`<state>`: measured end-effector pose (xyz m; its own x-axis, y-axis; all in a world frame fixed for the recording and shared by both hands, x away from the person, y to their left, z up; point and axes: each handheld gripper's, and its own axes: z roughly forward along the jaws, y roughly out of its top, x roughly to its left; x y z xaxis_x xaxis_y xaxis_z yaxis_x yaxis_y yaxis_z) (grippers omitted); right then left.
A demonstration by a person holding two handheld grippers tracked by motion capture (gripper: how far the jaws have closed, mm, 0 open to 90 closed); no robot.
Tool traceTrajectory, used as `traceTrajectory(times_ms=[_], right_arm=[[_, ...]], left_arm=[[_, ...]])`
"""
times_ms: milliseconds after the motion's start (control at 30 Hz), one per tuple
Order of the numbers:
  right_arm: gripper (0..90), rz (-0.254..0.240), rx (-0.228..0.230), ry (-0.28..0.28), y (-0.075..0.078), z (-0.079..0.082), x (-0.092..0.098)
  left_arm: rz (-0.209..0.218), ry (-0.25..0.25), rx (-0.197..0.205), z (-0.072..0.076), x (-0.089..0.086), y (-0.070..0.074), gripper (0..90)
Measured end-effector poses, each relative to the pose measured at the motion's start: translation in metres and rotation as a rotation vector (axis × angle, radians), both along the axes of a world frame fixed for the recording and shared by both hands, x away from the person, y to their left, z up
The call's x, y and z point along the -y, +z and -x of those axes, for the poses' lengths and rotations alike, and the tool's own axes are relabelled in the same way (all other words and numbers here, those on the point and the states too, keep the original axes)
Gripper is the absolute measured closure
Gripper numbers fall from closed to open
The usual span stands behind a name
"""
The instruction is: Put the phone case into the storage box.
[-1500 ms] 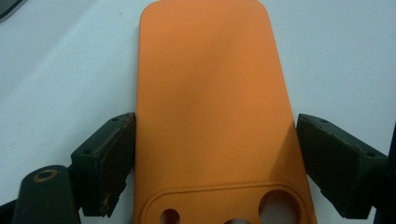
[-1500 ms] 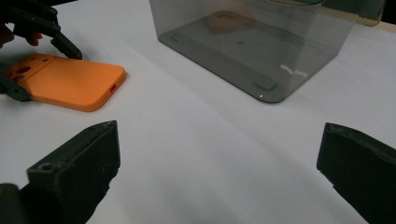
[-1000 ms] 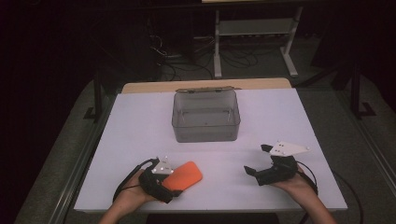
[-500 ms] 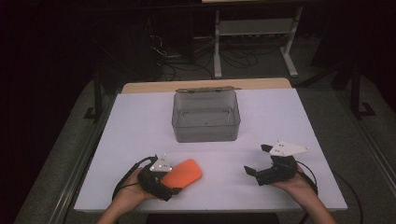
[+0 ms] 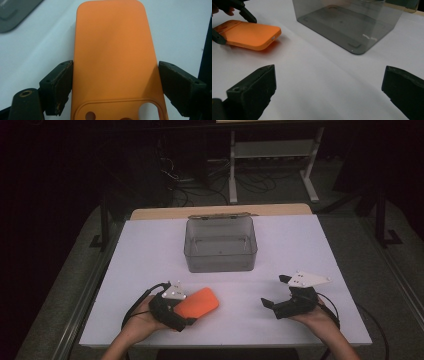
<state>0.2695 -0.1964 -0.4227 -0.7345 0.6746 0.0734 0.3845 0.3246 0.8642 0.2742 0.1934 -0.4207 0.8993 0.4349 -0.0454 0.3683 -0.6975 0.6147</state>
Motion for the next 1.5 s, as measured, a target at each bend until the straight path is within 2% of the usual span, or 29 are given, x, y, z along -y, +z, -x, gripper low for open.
traceTrajectory(times_ms=[500,1067,1500], right_arm=[[0.0,-0.006,0.002,-0.004,0.0,0.0,0.0],[0.0,-0.005,0.001,-0.003,0.0,-0.001,0.0],[0.0,-0.006,-0.002,-0.004,0.0,-0.002,0.001]], left_arm=[[0.03,-0.043,0.012,-0.014,0.018,0.02,15.7],[0.036,-0.071,0.023,-0.035,0.033,0.041,15.6],[0.044,-0.071,0.022,-0.049,0.046,0.045,15.6]])
